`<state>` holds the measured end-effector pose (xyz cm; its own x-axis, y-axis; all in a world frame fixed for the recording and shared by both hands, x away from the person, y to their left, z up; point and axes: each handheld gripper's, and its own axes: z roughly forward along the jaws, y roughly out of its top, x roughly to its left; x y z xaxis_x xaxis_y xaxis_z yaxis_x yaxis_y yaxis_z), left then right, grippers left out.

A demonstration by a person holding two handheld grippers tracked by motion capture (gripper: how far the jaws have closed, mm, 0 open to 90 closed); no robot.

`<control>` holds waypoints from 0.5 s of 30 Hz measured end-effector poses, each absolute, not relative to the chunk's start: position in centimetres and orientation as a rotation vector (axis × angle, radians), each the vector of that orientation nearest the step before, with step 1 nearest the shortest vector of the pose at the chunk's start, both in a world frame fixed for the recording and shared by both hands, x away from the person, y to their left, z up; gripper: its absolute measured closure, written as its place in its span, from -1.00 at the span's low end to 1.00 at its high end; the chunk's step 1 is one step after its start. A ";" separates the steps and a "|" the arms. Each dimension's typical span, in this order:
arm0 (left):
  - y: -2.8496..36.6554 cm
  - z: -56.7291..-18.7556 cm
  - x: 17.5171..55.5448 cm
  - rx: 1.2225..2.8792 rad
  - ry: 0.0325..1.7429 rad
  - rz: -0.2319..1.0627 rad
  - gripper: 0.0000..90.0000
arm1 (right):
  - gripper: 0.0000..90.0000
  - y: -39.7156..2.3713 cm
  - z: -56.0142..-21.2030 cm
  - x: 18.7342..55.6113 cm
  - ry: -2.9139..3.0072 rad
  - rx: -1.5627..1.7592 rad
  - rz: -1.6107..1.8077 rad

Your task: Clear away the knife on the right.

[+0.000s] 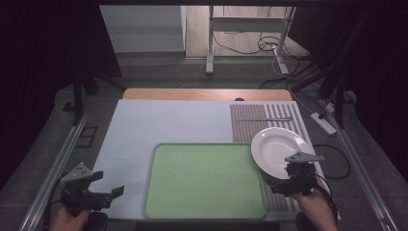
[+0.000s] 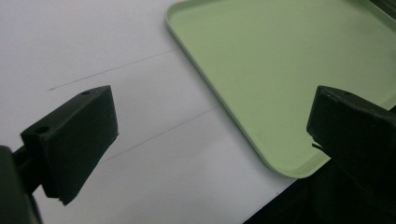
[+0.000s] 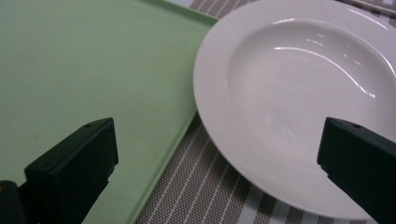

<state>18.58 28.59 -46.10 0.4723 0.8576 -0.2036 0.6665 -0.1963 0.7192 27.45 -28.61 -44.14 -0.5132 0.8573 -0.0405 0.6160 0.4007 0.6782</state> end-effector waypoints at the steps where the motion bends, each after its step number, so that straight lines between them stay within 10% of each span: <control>1: 28.6 -46.1 18.6 1.941 1.267 0.311 -0.95 | -1.00 -28.6 -44.1 27.6 2.281 1.260 0.884; 15: 28.5 -46.1 18.6 1.943 1.271 0.313 -0.95 | -1.00 -28.4 -44.7 29.7 2.306 1.219 0.889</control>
<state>18.61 28.53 -46.10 0.4701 0.8596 -0.2002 0.6679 -0.1982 0.7173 29.71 -28.42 -44.66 -0.5497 0.8345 -0.0394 0.5920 0.4223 0.6865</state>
